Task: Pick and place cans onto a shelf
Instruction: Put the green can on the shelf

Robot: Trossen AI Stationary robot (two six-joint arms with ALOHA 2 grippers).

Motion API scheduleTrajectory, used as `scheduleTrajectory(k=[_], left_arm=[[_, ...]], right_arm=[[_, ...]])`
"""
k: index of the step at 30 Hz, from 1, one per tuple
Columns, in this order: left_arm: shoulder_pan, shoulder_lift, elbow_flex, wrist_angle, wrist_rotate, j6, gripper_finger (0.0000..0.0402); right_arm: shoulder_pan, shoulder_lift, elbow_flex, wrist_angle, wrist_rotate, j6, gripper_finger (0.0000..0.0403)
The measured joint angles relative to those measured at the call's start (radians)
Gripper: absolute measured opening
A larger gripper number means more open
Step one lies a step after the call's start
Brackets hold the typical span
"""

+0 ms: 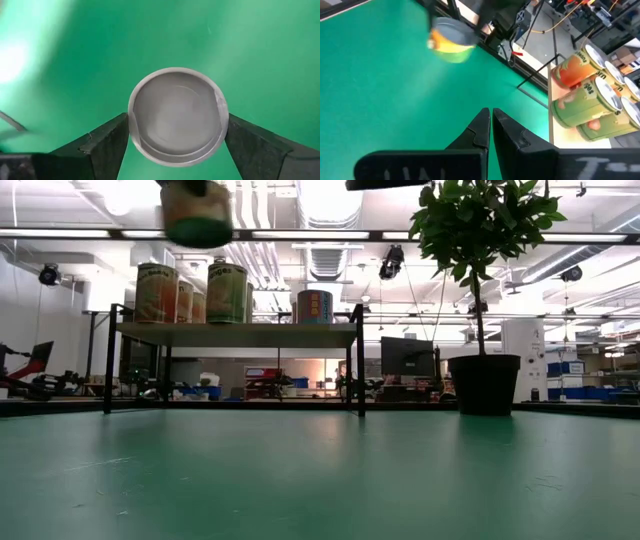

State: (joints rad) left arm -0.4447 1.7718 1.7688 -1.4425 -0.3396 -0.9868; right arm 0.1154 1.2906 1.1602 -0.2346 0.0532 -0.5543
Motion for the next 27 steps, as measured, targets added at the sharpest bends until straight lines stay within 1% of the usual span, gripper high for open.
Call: scheduleTrajectory(k=[4,7,12,15,17,21,27], left_arm=[[0.085,0.000,0.073,-0.033,-0.046,0.185,0.0288],[0.152,-0.001,0.101,-0.046,-0.071,0.312,0.0288],[0.276,-0.001,0.112,-0.037,-0.095,0.491,0.0288],[0.354,-0.001,0.110,-0.018,-0.108,0.580,0.0288],[0.407,-0.001,0.108,0.009,-0.108,0.631,0.0288],[0.499,-0.001,0.108,0.065,-0.108,0.712,0.0288],[0.615,-0.001,0.106,0.095,-0.105,0.774,0.0288]], right_arm=[[0.000,-0.024,-0.027,-0.004,0.000,-0.007,0.0009],[0.000,-0.067,-0.058,-0.001,0.000,-0.007,0.0009],[0.000,-0.156,-0.121,0.017,-0.012,0.011,0.0009],[0.000,-0.200,-0.163,0.069,-0.037,0.002,0.0009],[0.000,-0.222,-0.185,0.109,-0.037,-0.006,0.0009],[0.000,-0.248,-0.207,0.113,-0.036,-0.007,0.0009],[0.000,-0.261,-0.214,0.114,-0.036,0.004,0.0009]])
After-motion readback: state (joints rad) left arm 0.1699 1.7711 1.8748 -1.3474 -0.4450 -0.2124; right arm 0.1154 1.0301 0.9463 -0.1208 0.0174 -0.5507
